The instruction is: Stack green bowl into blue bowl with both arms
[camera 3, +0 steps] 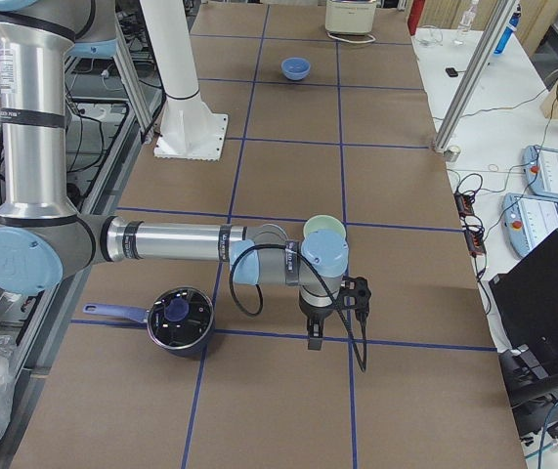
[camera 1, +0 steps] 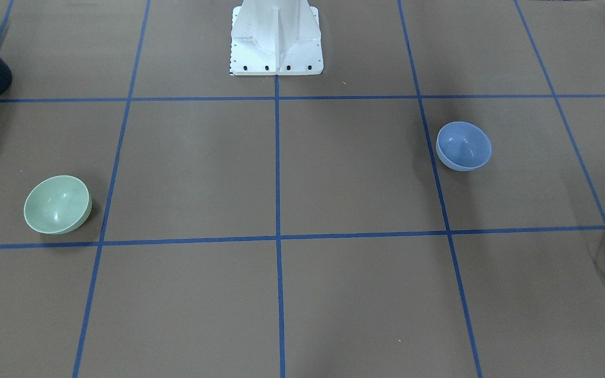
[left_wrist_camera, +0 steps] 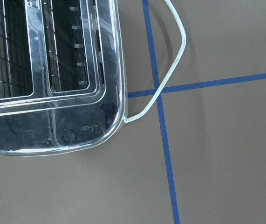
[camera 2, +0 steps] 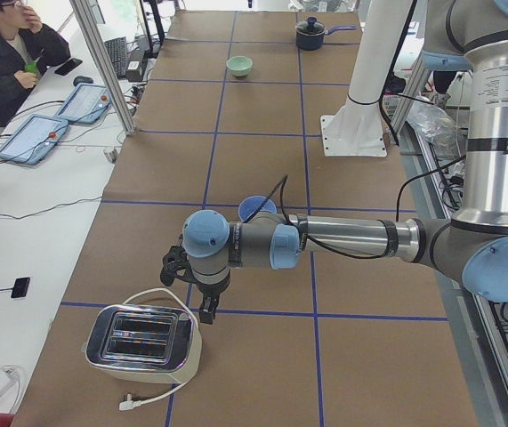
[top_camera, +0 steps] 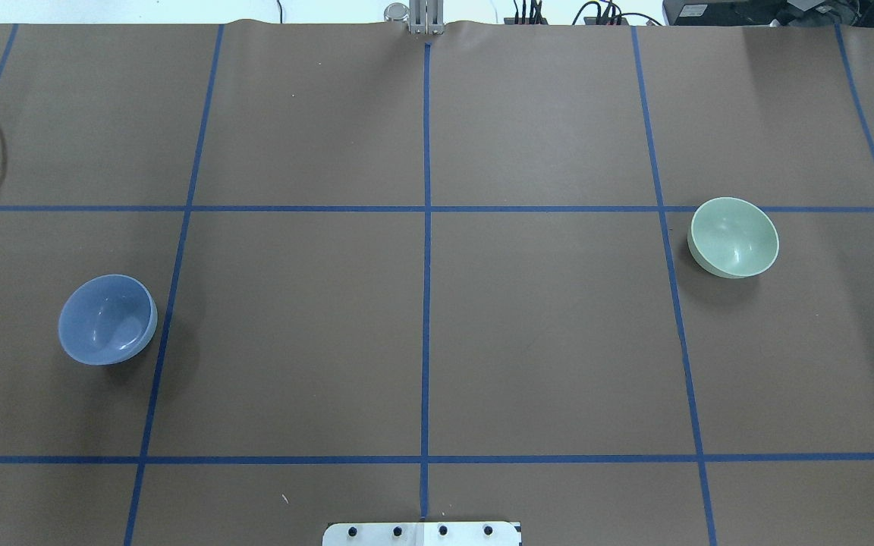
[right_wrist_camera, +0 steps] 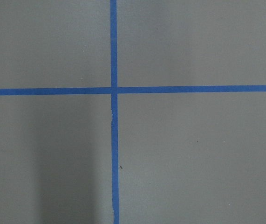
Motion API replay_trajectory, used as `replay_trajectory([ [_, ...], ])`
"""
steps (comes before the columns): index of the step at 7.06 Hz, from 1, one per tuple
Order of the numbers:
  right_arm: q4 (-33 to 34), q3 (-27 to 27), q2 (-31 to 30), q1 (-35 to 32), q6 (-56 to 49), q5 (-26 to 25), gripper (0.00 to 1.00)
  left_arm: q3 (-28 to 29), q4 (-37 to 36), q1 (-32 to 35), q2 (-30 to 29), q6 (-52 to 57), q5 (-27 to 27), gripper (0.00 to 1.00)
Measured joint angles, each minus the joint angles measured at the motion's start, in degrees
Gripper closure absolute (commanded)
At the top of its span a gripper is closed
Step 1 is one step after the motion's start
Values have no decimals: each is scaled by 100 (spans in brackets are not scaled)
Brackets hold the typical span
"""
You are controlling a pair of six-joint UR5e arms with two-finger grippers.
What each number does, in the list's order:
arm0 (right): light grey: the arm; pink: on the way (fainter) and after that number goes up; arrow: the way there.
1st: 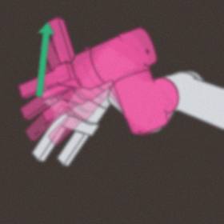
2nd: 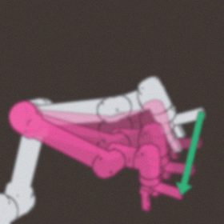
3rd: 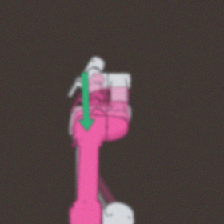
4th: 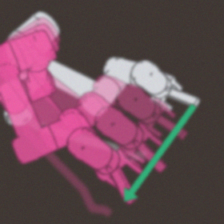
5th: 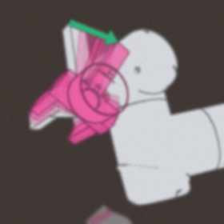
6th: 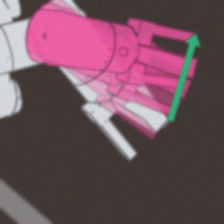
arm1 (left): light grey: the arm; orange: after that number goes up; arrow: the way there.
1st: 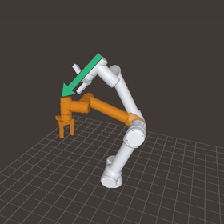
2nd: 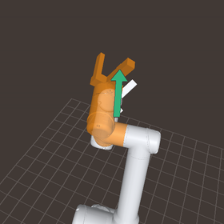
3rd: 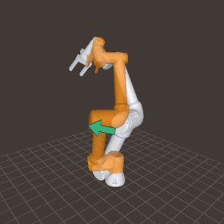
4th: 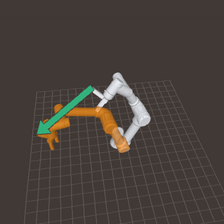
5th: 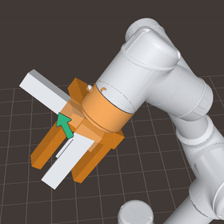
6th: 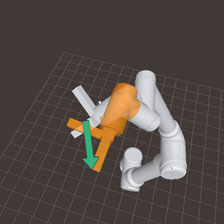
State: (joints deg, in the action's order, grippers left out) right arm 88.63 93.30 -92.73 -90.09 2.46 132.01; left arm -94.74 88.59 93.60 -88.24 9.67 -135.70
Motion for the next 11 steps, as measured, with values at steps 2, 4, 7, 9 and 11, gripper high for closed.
replay_trajectory([
  [2,-3,14,-5,0,-3,4,0,-33,-5,0,-3,-16,0,1],
  [4,-103,40,-5,0,0,102,0,-89,-7,0,-48,-12,0,1],
  [7,-565,95,-10,53,-10,219,0,-137,-7,0,-256,-15,0,1],
  [9,-605,223,138,306,31,217,0,-74,-16,0,-501,-91,-2,1],
  [11,-623,276,340,415,21,206,0,-73,249,-5,-513,-170,-8,1],
])
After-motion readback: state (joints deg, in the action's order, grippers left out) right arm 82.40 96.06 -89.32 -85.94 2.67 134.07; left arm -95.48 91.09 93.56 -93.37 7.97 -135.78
